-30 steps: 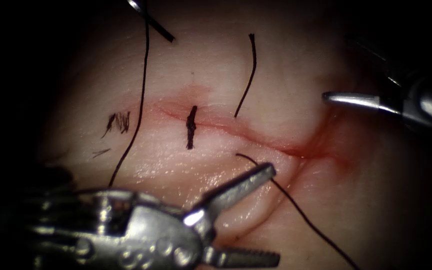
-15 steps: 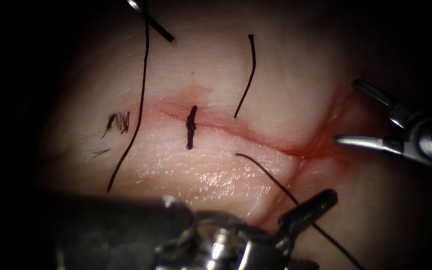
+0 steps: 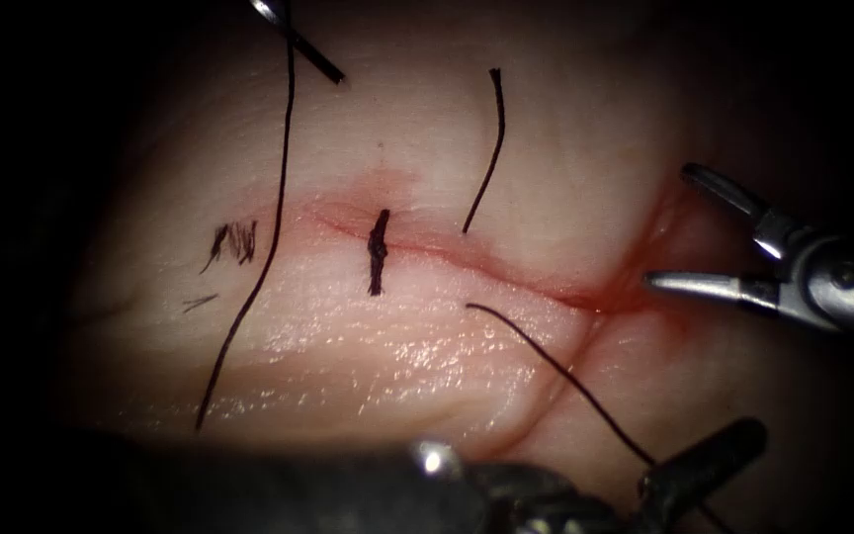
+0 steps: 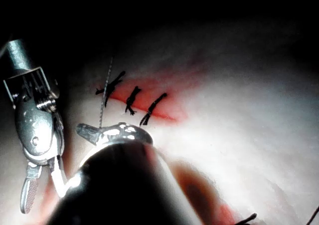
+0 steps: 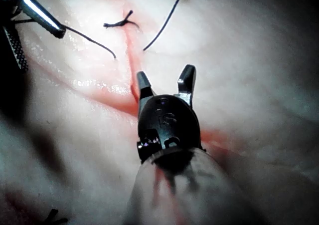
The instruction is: Wound Closure
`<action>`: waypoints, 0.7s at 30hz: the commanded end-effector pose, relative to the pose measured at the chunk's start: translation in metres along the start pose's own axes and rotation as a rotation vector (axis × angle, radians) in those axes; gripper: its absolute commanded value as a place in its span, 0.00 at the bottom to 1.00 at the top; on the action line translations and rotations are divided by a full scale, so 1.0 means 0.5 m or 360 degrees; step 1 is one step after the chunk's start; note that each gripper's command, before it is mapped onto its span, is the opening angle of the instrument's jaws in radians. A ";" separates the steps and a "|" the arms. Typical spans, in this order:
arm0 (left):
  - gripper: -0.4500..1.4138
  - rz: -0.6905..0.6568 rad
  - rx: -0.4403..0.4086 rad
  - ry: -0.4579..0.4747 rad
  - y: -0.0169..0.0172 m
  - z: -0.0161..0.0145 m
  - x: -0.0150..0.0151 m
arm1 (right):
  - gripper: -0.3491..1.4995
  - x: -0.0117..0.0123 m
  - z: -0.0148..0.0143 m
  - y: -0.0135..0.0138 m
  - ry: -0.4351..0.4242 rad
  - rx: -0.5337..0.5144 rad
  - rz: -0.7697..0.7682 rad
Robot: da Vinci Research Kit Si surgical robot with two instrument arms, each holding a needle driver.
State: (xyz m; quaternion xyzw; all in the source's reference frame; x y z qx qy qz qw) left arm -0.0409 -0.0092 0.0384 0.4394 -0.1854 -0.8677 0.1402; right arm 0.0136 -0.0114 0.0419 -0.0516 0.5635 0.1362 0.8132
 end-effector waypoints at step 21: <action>0.00 0.0031 -0.0152 0.0559 -0.0006 -0.0138 -0.0184 | 0.78 0.0127 0.0092 -0.0132 0.0359 0.0368 -0.0501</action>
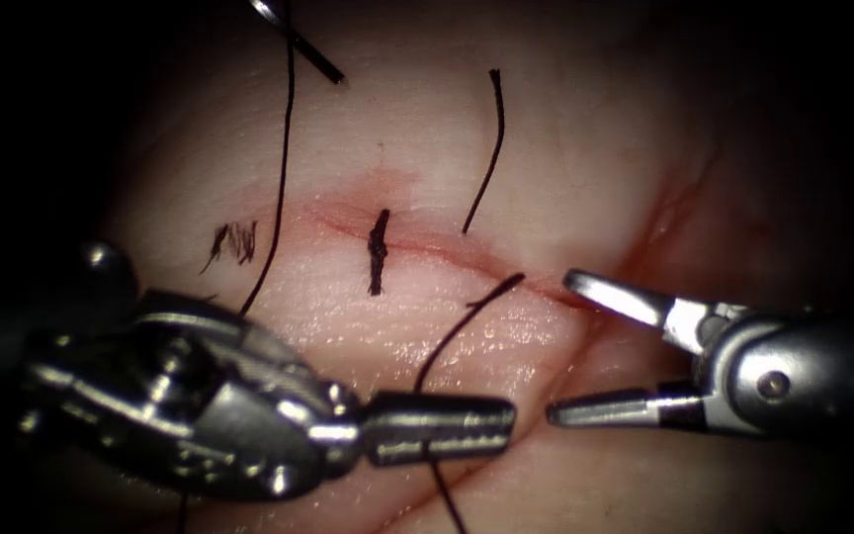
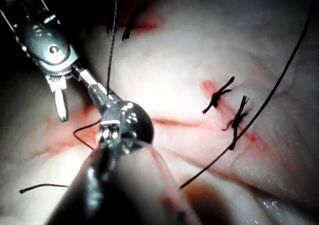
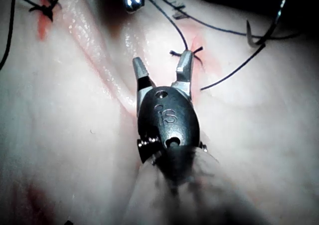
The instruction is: Wound Closure
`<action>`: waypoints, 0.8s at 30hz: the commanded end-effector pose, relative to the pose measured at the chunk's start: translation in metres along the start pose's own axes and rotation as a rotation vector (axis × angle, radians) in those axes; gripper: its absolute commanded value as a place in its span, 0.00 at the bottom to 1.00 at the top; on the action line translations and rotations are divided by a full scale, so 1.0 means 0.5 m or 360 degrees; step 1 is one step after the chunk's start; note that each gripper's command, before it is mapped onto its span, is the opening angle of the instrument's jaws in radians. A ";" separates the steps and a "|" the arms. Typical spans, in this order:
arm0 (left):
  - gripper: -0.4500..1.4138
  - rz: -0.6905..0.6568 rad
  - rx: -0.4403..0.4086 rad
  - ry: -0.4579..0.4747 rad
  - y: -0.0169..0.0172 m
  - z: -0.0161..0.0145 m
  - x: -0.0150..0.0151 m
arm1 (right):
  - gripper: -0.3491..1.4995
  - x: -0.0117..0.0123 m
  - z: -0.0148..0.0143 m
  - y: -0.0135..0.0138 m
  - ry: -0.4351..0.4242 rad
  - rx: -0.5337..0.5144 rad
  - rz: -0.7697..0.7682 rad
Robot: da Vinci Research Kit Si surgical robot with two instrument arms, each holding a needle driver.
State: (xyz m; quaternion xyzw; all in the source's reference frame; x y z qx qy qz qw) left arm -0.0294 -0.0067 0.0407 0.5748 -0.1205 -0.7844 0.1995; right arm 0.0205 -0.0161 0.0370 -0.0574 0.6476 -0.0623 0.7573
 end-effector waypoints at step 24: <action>0.68 -0.0128 0.0041 -0.0081 -0.0008 0.0052 0.0017 | 0.00 -0.0043 0.0071 0.0037 -0.0170 0.0011 -0.0223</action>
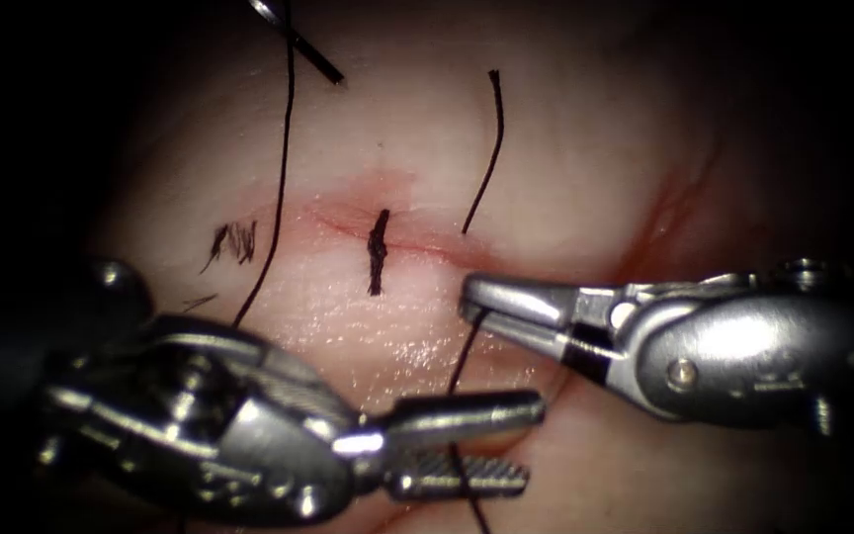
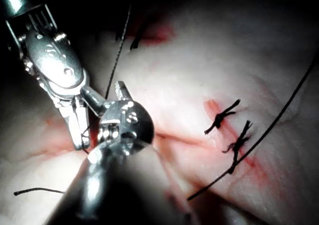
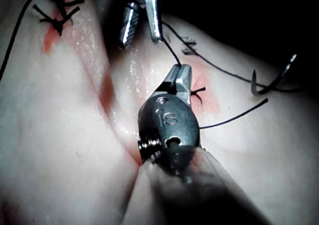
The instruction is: Wound Closure
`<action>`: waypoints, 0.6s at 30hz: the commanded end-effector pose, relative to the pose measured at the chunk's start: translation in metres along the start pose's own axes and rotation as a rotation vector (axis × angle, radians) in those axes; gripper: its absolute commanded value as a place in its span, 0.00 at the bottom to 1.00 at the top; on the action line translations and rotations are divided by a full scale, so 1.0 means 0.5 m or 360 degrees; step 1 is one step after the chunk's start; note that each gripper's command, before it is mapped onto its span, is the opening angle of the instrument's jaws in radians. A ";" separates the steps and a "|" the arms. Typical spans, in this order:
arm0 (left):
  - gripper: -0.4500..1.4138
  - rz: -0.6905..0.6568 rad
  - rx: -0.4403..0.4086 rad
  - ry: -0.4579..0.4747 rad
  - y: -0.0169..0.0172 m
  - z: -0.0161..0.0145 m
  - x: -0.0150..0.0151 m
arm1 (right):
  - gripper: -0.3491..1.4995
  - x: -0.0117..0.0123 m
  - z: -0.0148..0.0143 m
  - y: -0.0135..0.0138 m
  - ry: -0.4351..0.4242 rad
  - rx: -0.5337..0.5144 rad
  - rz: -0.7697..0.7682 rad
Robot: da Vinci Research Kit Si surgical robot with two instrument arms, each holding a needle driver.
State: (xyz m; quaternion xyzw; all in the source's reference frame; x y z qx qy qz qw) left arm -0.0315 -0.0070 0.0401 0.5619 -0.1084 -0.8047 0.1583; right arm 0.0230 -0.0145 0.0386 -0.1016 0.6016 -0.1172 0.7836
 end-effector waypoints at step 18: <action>0.74 0.0095 0.0148 -0.0084 0.0009 0.0076 -0.0030 | 0.00 -0.0194 0.0044 0.0076 -0.0114 0.0058 0.0192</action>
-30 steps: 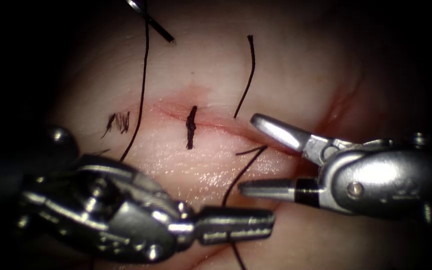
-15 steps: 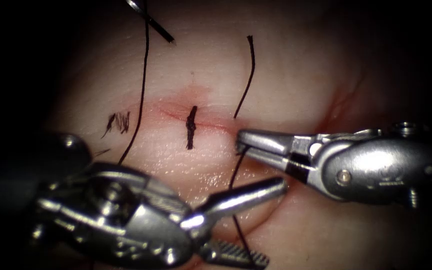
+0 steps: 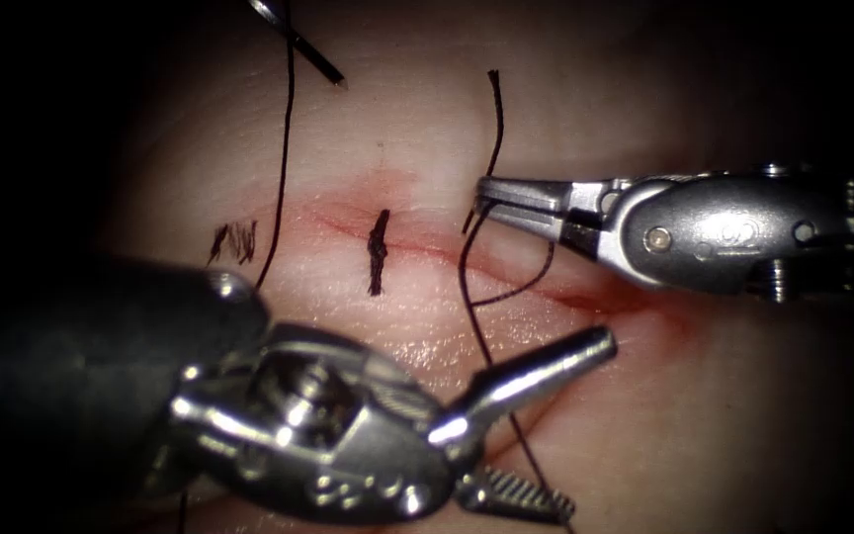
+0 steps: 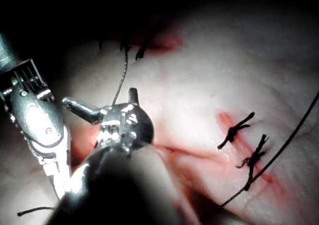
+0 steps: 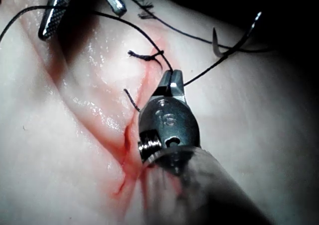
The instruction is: Wound Closure
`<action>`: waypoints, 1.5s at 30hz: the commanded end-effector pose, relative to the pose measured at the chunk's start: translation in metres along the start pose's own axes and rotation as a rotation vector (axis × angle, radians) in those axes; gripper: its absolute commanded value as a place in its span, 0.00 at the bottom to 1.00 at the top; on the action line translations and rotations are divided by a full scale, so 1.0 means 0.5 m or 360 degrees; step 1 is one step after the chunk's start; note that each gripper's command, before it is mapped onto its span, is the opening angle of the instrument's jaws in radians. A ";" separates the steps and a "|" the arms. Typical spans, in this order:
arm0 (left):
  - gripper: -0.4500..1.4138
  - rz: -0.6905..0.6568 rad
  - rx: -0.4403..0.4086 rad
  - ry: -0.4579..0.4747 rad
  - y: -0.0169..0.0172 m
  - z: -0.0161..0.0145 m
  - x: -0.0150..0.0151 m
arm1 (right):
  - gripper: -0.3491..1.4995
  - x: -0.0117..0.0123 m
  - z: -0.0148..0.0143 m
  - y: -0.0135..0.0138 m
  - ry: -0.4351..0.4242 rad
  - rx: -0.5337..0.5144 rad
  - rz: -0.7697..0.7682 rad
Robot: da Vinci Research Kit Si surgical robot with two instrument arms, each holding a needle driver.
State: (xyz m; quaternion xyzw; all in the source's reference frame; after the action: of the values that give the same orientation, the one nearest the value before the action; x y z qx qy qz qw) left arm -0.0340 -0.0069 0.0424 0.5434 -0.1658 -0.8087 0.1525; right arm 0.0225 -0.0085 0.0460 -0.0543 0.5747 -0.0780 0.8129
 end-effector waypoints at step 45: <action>0.00 0.0239 0.0184 -0.0211 0.0068 0.0047 0.0011 | 0.00 -0.0056 0.0058 0.0004 -0.0001 0.0032 0.0129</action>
State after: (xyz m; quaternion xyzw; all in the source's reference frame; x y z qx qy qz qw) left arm -0.0352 -0.0102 0.0435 0.4829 -0.2618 -0.8181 0.1701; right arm 0.0235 -0.0081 0.0492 -0.0217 0.5747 -0.0505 0.8165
